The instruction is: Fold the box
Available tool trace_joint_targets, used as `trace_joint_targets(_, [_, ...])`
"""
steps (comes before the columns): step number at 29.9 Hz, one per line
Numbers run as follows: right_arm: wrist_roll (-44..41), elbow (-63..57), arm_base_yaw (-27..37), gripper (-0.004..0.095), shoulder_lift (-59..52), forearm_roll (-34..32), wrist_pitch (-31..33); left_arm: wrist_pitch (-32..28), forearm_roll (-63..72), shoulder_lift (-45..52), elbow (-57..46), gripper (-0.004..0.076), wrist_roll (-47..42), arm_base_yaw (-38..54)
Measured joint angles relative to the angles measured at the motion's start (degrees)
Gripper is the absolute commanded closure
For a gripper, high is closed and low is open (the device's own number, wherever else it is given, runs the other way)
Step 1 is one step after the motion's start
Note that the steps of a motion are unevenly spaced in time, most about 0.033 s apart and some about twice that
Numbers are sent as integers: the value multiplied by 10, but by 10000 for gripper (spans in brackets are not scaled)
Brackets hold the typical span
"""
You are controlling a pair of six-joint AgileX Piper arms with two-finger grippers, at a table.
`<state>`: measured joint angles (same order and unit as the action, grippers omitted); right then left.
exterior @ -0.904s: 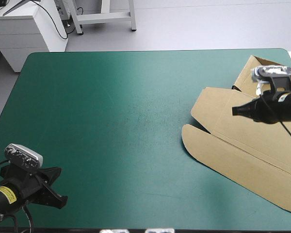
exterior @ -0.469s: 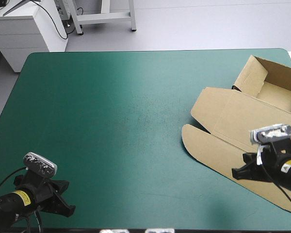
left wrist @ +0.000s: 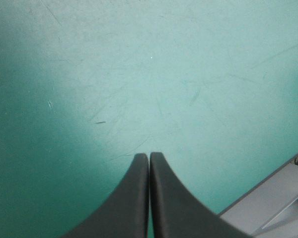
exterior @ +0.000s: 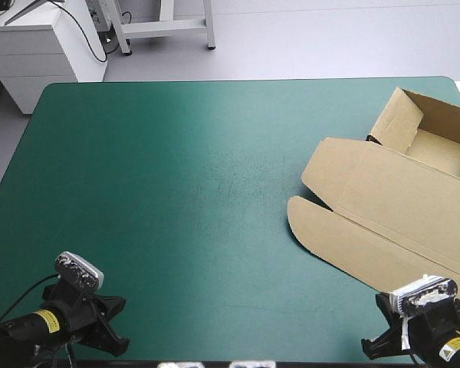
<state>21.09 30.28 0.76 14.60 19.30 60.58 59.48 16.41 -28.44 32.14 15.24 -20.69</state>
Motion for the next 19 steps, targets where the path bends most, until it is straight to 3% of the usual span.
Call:
trace_joint_targets(6, [1,-25,0,909,-56,8,-1,-16,3,53,-19,732,11,0])
trace_joint_targets(19, [1,-27,0,909,-61,10,-1,-14,4,134,-38,732,12,0])
